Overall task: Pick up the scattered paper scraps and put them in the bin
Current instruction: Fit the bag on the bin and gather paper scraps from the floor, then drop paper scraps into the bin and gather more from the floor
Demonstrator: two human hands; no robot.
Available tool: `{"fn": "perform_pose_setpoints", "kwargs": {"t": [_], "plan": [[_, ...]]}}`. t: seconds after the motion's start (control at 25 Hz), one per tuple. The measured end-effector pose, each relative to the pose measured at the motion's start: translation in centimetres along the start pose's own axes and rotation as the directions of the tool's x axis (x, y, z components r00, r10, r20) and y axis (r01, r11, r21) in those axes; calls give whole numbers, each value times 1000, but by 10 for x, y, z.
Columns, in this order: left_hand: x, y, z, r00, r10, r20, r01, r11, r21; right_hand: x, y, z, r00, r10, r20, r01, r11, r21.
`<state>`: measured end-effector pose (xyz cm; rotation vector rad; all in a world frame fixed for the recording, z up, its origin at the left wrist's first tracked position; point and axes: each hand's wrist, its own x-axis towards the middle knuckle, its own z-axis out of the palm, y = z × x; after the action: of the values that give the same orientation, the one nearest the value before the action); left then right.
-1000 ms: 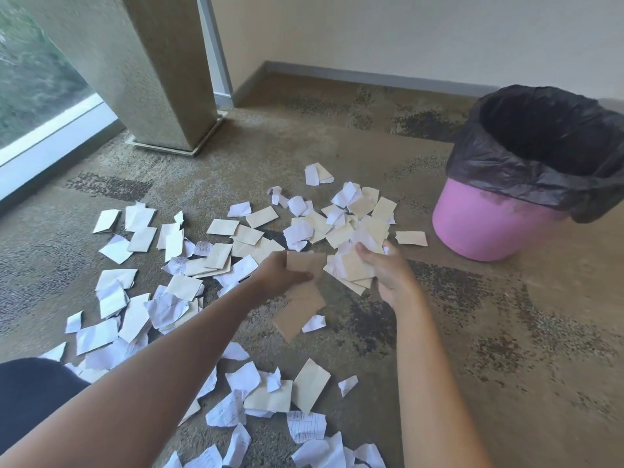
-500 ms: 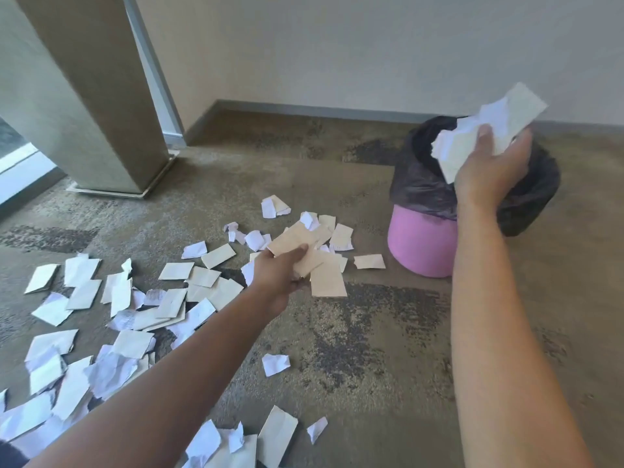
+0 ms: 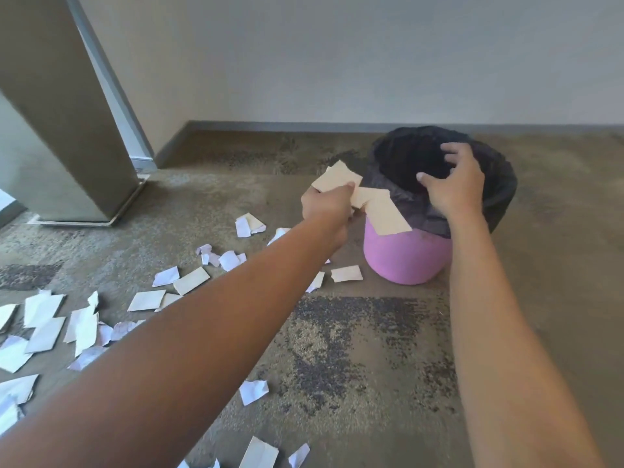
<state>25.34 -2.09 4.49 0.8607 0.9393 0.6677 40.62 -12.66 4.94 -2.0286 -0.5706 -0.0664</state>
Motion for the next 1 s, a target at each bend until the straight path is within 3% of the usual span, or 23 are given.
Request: {"fn": "perform_pose_setpoints", "kwargs": {"t": [0.16, 0.4, 0.68, 0.88, 1.0], "plan": [[13, 12, 62, 996, 90, -9, -89, 993, 75, -4, 1, -20, 963, 188, -195, -98, 913, 395], [27, 10, 108, 992, 83, 91, -98, 979, 180, 2, -1, -27, 902, 405, -152, -206, 710, 674], [19, 29, 117, 944, -80, 319, -20, 954, 299, 1, 4, -17, 898, 435, -71, -266, 663, 699], [11, 33, 80, 944, 114, 309, -168, 974, 155, -12, -16, -2, 931, 357, -77, -234, 745, 625], [8, 16, 36, 955, 144, 259, -218, 933, 287, -31, -29, 14, 963, 258, -75, -170, 801, 574]]}}
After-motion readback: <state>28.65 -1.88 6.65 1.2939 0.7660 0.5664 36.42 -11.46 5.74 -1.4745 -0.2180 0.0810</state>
